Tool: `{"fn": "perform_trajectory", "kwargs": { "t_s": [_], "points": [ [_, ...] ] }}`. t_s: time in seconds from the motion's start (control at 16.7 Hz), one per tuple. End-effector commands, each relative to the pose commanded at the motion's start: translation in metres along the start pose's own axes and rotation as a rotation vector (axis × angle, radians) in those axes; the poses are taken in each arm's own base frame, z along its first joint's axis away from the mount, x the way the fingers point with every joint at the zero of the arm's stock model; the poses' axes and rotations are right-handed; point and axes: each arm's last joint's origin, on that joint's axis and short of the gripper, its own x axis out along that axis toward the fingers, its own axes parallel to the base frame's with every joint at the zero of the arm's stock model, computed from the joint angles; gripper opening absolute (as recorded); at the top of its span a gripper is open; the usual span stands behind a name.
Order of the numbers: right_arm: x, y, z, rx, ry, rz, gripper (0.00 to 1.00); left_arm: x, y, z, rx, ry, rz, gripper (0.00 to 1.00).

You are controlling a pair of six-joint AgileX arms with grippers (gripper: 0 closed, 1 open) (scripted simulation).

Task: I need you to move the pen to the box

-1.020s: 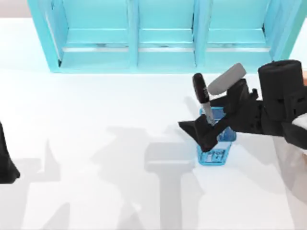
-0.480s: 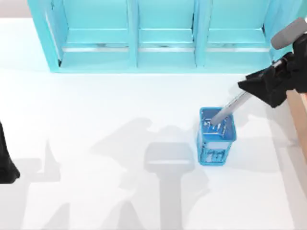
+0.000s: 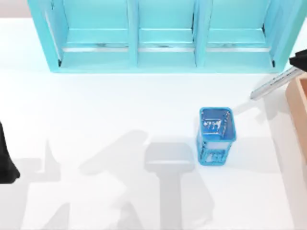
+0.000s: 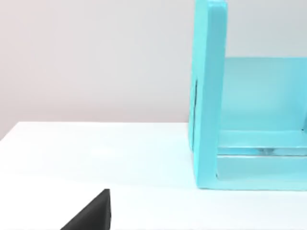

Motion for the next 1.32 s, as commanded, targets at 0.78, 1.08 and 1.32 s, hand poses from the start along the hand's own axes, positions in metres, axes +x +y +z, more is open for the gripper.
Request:
{"fn": "perform_trajectory", "kwargs": {
  "t_s": [0.78,1.08,1.32],
  "points": [
    [-0.049,-0.004,0.012,0.136,0.230,-0.320,0.00,0.000,0.000,0.000,0.000,0.000,0.000,1.00],
    [-0.095,0.009,0.019,0.209,0.419,-0.564,0.00,0.000,0.000,0.000,0.000,0.000,0.000,1.00],
    [-0.104,0.014,0.020,0.217,0.454,-0.602,0.00,0.000,0.000,0.000,0.000,0.000,0.000,1.00]
  ]
}}
